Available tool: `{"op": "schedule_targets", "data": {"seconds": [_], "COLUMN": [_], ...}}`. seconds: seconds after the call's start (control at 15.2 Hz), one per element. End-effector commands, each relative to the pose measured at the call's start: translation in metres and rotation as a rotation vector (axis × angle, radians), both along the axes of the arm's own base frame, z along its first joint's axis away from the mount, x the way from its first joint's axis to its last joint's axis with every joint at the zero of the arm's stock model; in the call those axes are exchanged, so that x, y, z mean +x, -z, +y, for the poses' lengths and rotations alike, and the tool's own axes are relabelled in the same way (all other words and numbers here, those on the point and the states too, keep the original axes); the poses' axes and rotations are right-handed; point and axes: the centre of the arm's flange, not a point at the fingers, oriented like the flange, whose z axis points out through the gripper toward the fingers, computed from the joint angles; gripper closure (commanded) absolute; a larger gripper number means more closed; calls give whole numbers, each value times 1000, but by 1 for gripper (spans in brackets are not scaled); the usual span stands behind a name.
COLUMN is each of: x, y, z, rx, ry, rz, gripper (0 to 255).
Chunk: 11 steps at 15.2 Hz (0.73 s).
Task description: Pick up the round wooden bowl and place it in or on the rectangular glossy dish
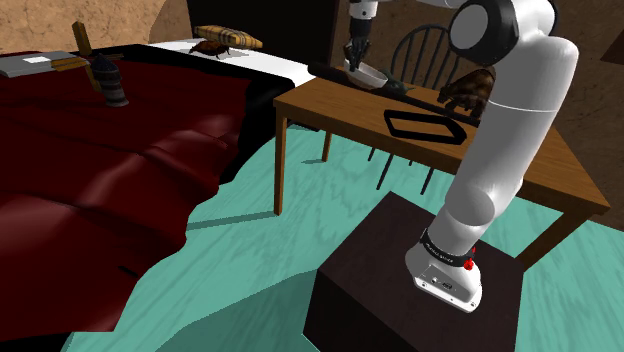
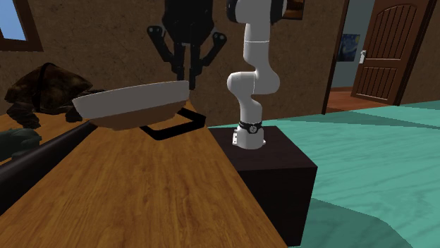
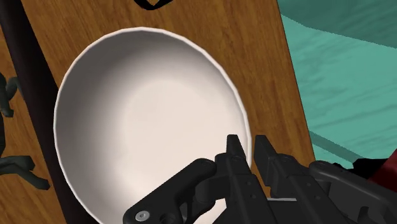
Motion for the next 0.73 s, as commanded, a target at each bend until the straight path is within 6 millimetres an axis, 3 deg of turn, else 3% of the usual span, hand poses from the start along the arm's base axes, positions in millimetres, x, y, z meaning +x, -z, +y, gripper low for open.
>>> {"op": "schedule_targets", "data": {"seconds": [0.0, 0.66], "x": [-28, -159], "y": [-5, -19], "z": [-4, -15], "rx": [0, 0], "ry": [-1, -1], "rz": [0, 0], "gripper": [255, 255]}}
